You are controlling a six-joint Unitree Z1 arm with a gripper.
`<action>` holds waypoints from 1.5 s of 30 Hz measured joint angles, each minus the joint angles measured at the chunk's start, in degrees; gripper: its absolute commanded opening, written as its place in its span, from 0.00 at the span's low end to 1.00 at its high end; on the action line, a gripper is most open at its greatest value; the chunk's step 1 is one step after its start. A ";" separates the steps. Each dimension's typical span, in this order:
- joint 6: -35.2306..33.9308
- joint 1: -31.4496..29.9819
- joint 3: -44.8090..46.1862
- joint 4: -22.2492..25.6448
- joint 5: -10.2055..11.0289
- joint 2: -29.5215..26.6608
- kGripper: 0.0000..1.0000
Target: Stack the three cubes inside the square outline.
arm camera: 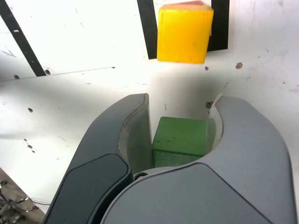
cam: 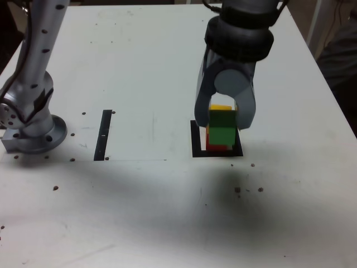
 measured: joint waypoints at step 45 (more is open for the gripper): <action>14.37 11.89 0.52 -0.10 2.40 1.79 0.72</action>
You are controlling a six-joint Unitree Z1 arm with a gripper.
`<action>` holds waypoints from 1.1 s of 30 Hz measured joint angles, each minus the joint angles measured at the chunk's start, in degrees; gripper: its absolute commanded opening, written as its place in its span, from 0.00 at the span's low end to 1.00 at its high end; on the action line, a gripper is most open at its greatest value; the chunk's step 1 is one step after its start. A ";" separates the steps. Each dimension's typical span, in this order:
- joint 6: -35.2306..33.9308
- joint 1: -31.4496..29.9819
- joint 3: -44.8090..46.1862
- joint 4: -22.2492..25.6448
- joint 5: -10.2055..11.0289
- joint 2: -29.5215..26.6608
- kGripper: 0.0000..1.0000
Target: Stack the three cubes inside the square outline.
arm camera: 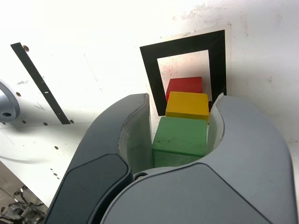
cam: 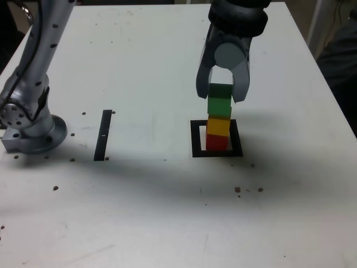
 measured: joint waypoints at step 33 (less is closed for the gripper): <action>0.19 -0.85 1.00 -0.12 2.39 -5.82 1.00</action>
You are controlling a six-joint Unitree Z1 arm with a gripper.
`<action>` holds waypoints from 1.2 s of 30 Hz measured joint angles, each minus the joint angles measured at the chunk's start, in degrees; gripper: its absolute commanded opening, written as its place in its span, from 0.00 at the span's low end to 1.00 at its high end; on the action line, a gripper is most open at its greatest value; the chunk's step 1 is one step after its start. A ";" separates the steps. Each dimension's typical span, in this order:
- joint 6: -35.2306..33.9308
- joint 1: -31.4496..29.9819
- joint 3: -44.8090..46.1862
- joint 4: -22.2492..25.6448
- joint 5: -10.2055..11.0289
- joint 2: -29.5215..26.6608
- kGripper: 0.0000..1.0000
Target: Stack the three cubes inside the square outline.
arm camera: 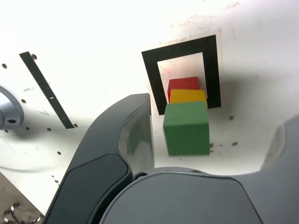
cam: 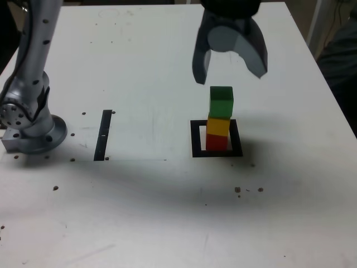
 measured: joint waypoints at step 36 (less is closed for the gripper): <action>-5.22 0.57 46.65 -11.97 4.12 -27.71 1.00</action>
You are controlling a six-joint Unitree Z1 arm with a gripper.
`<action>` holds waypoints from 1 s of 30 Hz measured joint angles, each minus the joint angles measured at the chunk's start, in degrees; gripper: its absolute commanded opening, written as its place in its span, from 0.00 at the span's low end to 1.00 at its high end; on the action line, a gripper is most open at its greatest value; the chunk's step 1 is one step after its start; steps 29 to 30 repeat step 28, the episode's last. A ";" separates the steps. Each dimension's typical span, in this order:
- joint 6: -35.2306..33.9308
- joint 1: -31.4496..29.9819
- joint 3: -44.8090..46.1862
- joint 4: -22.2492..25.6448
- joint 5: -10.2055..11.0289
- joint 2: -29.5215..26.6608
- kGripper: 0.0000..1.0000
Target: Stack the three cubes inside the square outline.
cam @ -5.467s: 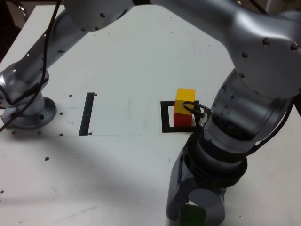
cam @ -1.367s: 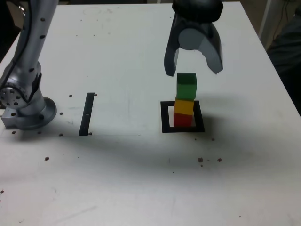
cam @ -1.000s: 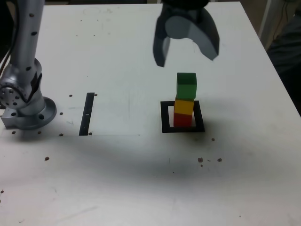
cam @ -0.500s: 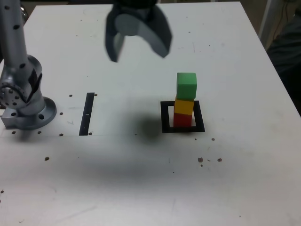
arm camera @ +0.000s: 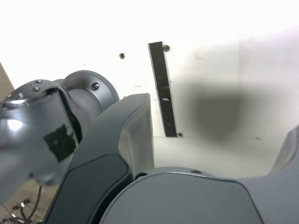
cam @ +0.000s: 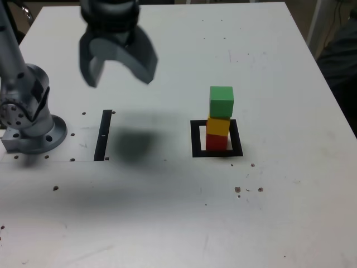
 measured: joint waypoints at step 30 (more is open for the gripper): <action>-0.13 2.13 24.42 -21.61 -4.53 -2.11 1.00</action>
